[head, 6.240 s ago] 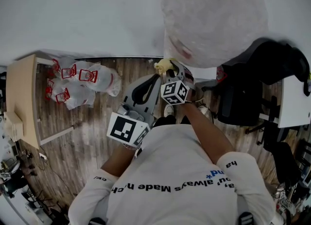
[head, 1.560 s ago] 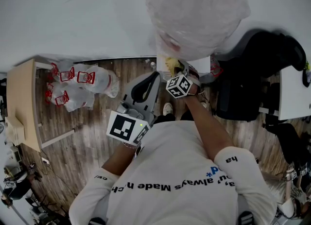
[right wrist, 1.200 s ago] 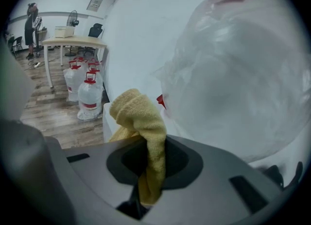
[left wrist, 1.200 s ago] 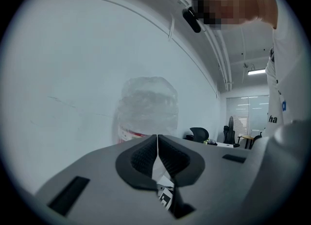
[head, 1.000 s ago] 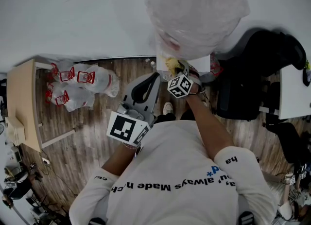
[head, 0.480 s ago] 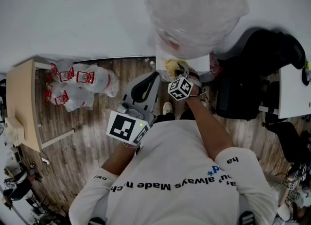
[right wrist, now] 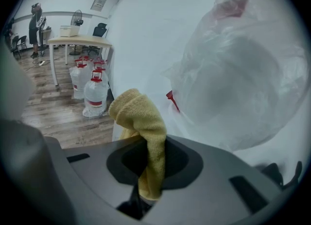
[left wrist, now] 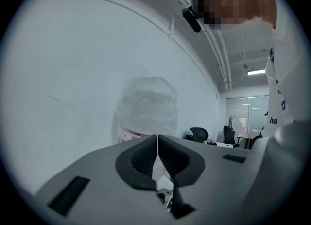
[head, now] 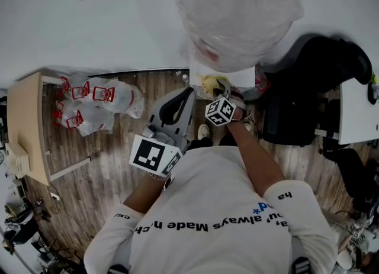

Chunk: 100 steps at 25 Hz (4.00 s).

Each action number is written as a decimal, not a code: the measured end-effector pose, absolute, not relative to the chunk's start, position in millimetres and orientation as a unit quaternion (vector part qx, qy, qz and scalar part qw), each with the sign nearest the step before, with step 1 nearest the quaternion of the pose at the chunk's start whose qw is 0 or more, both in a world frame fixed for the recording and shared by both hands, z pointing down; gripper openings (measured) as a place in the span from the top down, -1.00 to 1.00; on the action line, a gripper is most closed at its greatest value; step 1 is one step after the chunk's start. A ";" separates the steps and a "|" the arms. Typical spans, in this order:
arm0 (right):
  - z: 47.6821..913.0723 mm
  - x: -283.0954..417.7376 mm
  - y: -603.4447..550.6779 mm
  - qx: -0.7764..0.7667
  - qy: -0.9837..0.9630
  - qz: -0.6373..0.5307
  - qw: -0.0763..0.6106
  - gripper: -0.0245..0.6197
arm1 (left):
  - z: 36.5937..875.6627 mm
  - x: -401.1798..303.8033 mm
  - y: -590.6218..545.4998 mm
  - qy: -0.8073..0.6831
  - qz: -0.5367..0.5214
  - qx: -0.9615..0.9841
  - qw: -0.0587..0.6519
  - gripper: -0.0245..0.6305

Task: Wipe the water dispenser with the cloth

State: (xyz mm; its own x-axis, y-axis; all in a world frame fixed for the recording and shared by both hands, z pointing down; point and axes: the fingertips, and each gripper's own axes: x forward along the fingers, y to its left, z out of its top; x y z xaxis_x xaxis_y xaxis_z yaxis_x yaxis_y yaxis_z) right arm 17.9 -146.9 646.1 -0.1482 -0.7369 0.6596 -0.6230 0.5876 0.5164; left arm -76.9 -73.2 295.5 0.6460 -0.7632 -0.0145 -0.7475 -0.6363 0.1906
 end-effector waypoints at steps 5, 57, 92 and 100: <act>648.9 17.8 -137.2 0.444 -0.756 -0.059 0.476 0.75 | 296.9 -76.5 -73.9 -0.418 -0.047 0.903 0.084 0.85; 646.1 99.3 -174.6 0.485 -0.727 -0.058 0.483 0.79 | 298.6 -72.6 -89.7 -0.409 -0.049 0.907 0.089 0.85; 638.4 106.5 -138.7 0.476 -0.739 -0.032 0.476 0.74 | 295.6 -66.7 -92.7 -0.407 -0.050 0.908 0.085 0.85; 605.2 164.6 -181.4 0.522 -0.713 -0.058 0.464 0.74 | 296.9 -69.2 -97.3 -0.417 -0.050 0.903 0.088 0.85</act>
